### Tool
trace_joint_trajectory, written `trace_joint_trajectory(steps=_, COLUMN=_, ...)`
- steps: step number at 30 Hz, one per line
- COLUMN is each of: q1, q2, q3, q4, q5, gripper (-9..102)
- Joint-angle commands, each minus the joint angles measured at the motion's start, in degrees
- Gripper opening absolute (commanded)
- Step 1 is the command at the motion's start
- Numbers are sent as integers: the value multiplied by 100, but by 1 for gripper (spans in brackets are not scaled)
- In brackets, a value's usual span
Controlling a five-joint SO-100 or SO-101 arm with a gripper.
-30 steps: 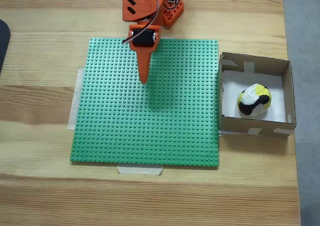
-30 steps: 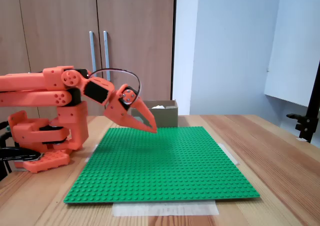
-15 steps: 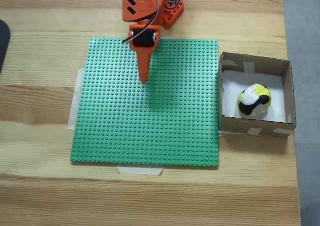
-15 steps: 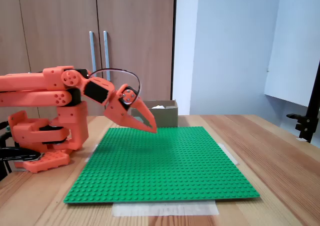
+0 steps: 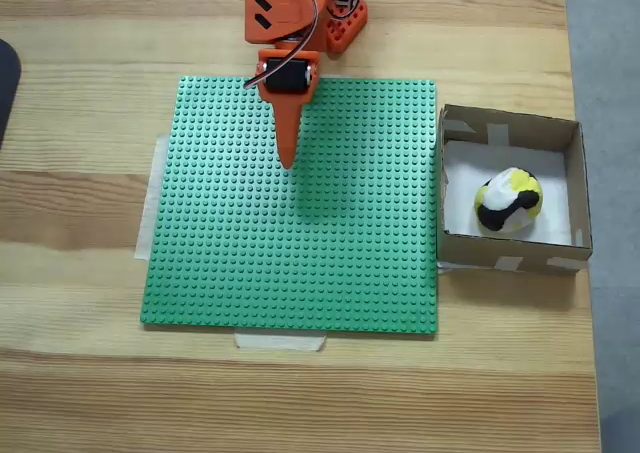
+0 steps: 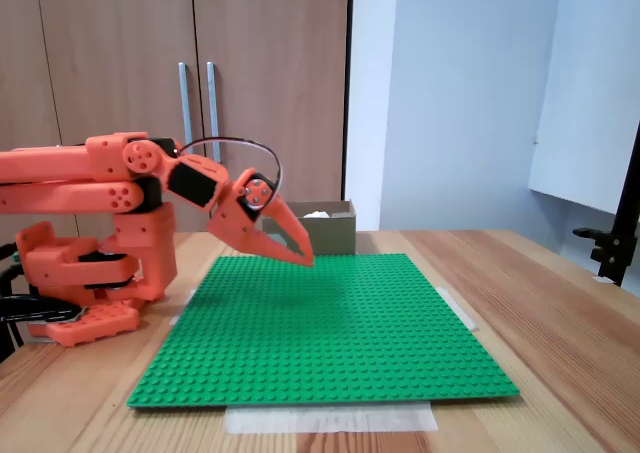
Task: Pick the ball and put it in the box.
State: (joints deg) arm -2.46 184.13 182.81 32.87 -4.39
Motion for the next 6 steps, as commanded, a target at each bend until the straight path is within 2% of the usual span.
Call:
trace_joint_trajectory(steps=1, q1=-18, q2=53, q3=308, q4=-88, q5=-35, gripper=-1)
trace_joint_trajectory(steps=6, q1=-18, q2=53, q3=308, q4=-88, q5=-35, gripper=-1)
